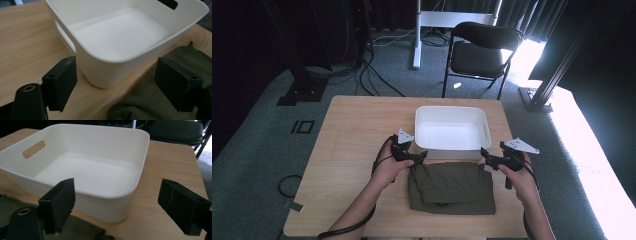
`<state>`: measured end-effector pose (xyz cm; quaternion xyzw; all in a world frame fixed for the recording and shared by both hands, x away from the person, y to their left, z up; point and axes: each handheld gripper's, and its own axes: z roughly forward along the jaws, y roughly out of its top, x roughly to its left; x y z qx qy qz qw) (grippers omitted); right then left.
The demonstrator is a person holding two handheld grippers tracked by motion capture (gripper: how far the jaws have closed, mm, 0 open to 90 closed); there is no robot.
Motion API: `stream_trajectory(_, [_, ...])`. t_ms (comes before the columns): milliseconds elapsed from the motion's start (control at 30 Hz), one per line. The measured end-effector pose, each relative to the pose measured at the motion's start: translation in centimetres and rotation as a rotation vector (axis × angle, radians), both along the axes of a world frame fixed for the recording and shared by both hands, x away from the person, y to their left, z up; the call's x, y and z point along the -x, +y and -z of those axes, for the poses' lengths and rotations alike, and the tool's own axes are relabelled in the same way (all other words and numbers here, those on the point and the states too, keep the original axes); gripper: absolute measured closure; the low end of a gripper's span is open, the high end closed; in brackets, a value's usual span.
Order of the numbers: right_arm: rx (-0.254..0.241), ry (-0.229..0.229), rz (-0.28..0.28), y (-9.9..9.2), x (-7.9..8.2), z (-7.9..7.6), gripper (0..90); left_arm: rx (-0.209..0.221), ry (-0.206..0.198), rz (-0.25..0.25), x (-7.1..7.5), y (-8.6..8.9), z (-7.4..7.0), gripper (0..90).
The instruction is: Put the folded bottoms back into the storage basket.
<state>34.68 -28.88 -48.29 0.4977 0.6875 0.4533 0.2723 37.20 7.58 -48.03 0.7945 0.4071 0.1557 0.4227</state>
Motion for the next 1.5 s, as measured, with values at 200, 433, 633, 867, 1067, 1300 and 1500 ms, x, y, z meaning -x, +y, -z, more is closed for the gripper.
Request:
stream_trajectory(200, [0.007,0.019,-0.019,0.4,2.0,1.3,14.1,0.005,0.015,0.031,1.5,-0.3,0.8,18.0])
stream_trajectory(433, [0.012,0.057,-0.011,1.4,3.4,3.4,14.1,-0.016,0.04,0.05,3.2,-0.1,1.7,16.0])
stream_trajectory(633, [0.022,0.103,-0.024,2.2,4.6,5.2,14.0,-0.031,0.077,0.04,4.6,0.2,2.7,16.0])
stream_trajectory(867, [0.035,0.146,-0.037,2.7,5.4,7.0,14.0,-0.042,0.117,0.025,5.8,-0.3,4.5,16.1])
stream_trajectory(1067, [0.031,0.174,-0.029,2.6,5.5,7.8,14.1,-0.021,0.146,0.017,6.0,-0.2,5.2,16.1])
stream_trajectory(1300, [0.029,0.207,-0.036,2.6,5.2,7.9,14.1,0.015,0.17,-0.007,5.8,-0.2,6.0,16.1])
stream_trajectory(1500, [-0.017,0.246,-0.044,2.3,4.7,8.0,14.0,0.05,0.205,-0.025,5.6,-0.4,6.7,16.6])
